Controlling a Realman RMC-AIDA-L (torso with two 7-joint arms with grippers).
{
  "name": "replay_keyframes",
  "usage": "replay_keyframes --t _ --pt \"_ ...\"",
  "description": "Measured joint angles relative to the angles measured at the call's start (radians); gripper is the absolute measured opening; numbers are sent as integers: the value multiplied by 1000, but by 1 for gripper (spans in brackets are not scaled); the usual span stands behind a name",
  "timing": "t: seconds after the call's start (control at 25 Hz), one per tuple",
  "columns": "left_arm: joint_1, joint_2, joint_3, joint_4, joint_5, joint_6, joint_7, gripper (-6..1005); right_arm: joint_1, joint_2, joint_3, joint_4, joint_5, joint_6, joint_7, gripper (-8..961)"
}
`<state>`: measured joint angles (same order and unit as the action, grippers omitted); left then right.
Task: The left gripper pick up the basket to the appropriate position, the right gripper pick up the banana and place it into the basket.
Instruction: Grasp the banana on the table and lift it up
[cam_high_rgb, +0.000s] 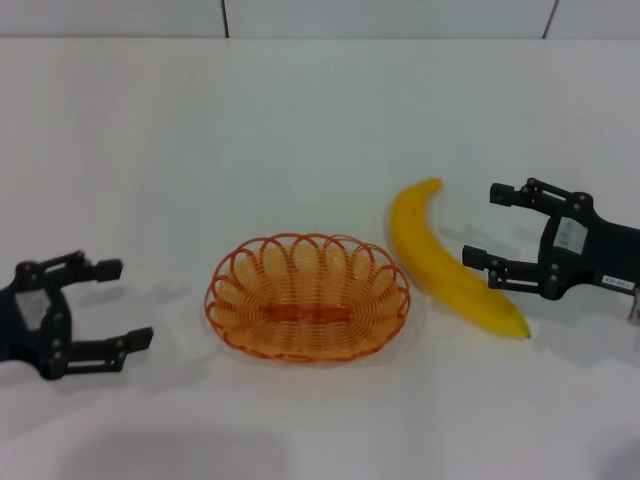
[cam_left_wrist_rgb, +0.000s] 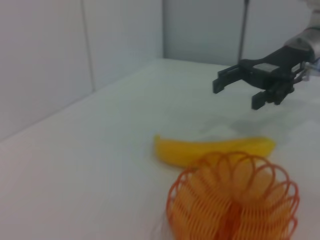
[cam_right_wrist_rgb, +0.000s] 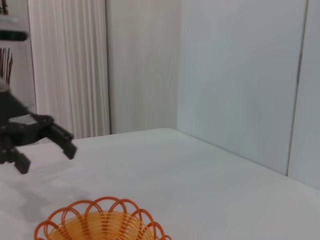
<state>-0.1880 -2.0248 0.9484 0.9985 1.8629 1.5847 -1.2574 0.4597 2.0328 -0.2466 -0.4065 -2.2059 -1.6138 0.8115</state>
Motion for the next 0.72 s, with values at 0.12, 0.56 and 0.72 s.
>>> replay_keyframes --t 0.12,0.56,0.72 --pt "-5 12 -72 -122 10 4 84 907 -3 0 0 0 0 0 0 882" --pt "-43 38 -126 -223 19 29 163 906 2 0 -4 -4 -5 -3 4 882" --pt "-48 39 -127 -224 21 27 160 906 31 1 -14 -140 -9 -151 143 881"
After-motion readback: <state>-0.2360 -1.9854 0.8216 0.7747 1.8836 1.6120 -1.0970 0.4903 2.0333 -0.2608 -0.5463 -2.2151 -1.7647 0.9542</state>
